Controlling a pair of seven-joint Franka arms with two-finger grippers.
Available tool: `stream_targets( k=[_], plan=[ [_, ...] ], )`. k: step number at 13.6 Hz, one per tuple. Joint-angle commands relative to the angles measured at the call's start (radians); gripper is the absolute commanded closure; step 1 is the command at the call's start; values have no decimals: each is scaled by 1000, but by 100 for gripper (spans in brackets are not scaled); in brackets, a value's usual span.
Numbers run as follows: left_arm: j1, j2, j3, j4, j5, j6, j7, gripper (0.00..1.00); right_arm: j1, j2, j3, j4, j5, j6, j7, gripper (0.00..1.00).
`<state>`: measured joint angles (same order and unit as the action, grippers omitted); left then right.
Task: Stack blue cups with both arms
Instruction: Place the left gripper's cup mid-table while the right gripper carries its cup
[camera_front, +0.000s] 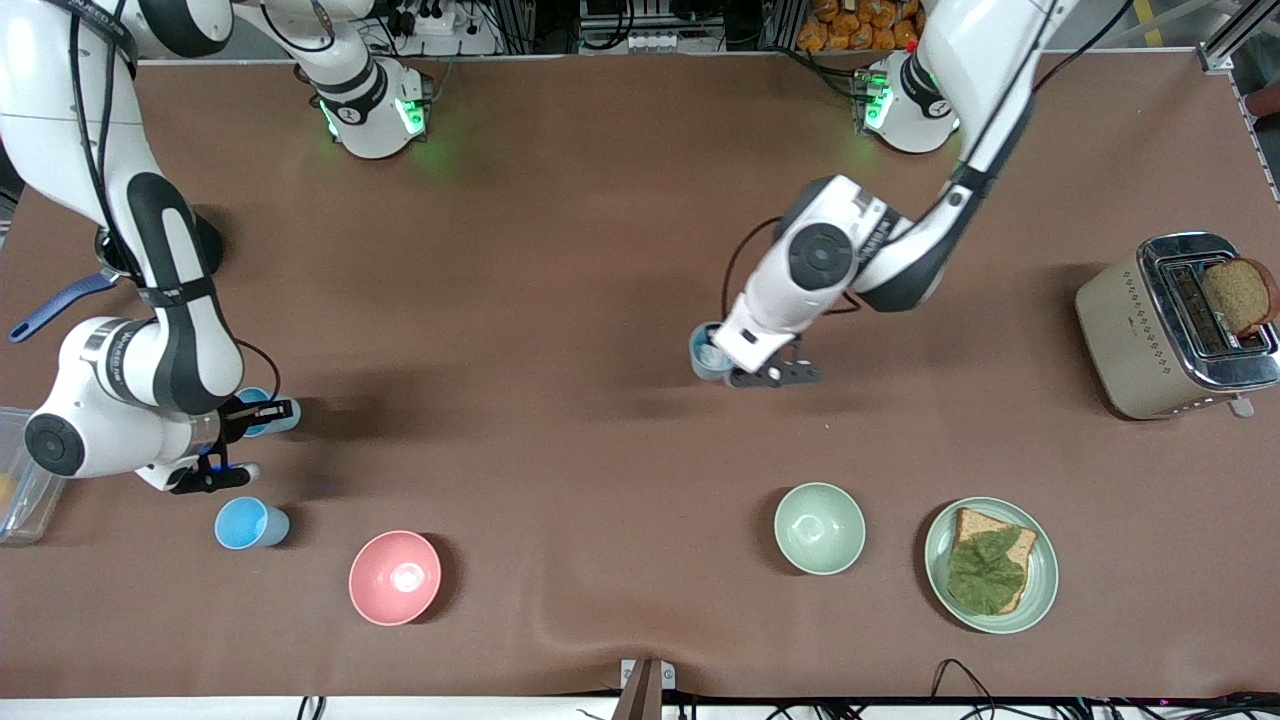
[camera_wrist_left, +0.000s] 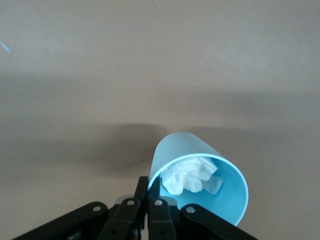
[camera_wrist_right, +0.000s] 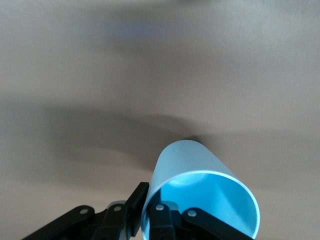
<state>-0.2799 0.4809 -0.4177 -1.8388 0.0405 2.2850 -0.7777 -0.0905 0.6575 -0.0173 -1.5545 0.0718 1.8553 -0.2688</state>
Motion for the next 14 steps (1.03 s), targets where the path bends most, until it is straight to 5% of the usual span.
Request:
stream_targets(
  k=[1,7,8,9,10,14],
  plan=[
    [-89,33,11,42,7,-12,-113,100,29,-105,7,-18,2,-60,-10,100],
    [-183,174,14,182,73,-6,-268,98,290,-279,5,8,-14,-117,2,100],
    [-192,186,14,202,93,-6,-293,86,313,-279,8,25,-9,-116,8,100],
    [-193,188,16,207,102,-6,-304,53,351,-277,8,37,-9,-116,8,100],
    [-186,180,16,207,105,-7,-316,3,383,-277,5,46,-12,-114,10,100],
    [-130,90,22,208,107,-71,-327,0,466,-277,7,51,-9,-99,181,100]
  ],
)
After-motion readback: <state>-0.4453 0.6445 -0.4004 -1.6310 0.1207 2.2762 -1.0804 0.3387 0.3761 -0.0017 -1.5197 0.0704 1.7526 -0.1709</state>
